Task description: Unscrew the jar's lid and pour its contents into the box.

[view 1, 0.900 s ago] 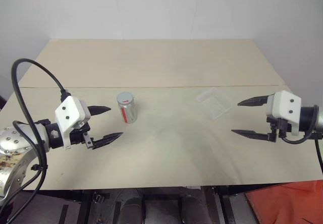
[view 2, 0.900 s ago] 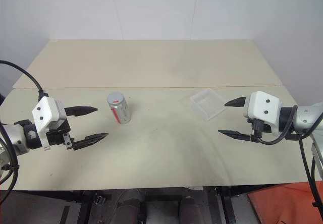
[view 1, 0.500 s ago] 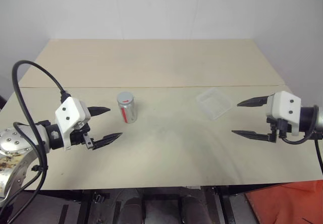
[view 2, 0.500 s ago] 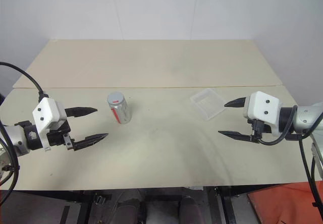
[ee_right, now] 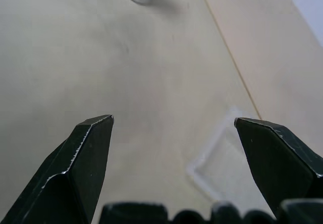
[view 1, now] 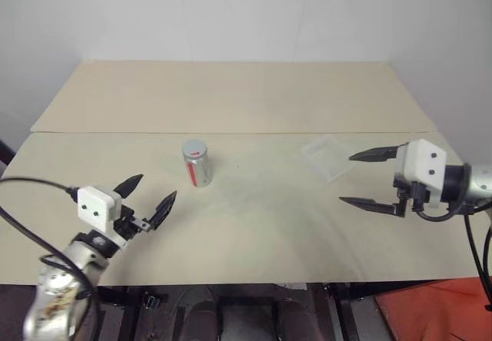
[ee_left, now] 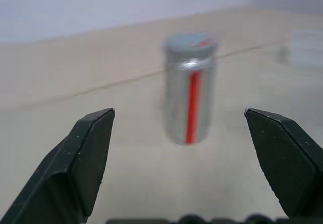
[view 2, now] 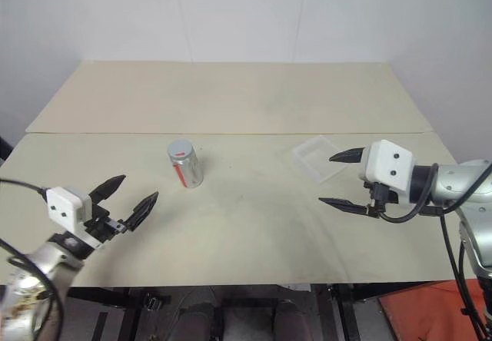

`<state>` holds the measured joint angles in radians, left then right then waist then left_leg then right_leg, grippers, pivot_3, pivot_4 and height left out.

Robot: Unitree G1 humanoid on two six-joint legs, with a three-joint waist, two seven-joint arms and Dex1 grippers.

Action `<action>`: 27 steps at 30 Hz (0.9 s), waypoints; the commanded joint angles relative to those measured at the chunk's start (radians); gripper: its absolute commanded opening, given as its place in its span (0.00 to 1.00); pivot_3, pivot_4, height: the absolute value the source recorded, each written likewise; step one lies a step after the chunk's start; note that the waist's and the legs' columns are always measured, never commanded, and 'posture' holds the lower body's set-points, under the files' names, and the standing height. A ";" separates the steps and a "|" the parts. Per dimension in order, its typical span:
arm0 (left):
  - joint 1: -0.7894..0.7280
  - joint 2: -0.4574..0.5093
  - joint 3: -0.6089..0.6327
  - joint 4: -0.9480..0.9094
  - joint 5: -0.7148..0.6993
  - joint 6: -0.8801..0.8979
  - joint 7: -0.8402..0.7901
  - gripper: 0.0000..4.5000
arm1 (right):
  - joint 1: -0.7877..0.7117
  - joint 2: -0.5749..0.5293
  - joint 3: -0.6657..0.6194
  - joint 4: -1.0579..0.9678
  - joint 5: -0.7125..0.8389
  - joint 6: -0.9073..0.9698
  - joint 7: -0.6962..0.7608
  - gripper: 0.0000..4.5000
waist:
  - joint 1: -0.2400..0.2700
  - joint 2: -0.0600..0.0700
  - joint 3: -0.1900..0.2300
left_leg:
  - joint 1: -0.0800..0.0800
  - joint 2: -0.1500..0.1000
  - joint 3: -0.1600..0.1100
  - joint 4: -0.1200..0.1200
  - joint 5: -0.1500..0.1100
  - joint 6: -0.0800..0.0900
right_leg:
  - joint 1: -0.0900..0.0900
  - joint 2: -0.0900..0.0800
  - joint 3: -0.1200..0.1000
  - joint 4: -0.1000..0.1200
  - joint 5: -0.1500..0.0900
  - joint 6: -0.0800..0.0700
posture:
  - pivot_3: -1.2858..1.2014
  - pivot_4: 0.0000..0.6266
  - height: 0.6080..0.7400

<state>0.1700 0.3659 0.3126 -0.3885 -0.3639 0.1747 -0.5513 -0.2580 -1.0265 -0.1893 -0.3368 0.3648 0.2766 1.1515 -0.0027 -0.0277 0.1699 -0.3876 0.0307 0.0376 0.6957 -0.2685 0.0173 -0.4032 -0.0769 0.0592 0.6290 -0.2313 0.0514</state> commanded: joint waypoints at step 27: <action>-0.426 -0.150 -0.206 0.571 0.175 -0.301 0.105 1.00 | 0.074 -0.025 -0.101 -0.096 0.012 0.046 -0.078 0.99 | -0.001 -0.001 -0.001 | -0.002 0.000 0.000 0.001 0.000 0.000 | -0.001 0.001 0.001 -0.001 0.002 0.003 | 0.52 0.24 1.00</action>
<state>-0.2337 0.2204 0.1016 0.1843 -0.1973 -0.0905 -0.4707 -0.1783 -1.0340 -0.2486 -0.4052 0.3739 0.3243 1.0848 -0.0033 -0.0290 0.1693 -0.3895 0.0306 0.0376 0.6965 -0.2682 0.0176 -0.4044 -0.0762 0.0602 0.6281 -0.2292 0.0542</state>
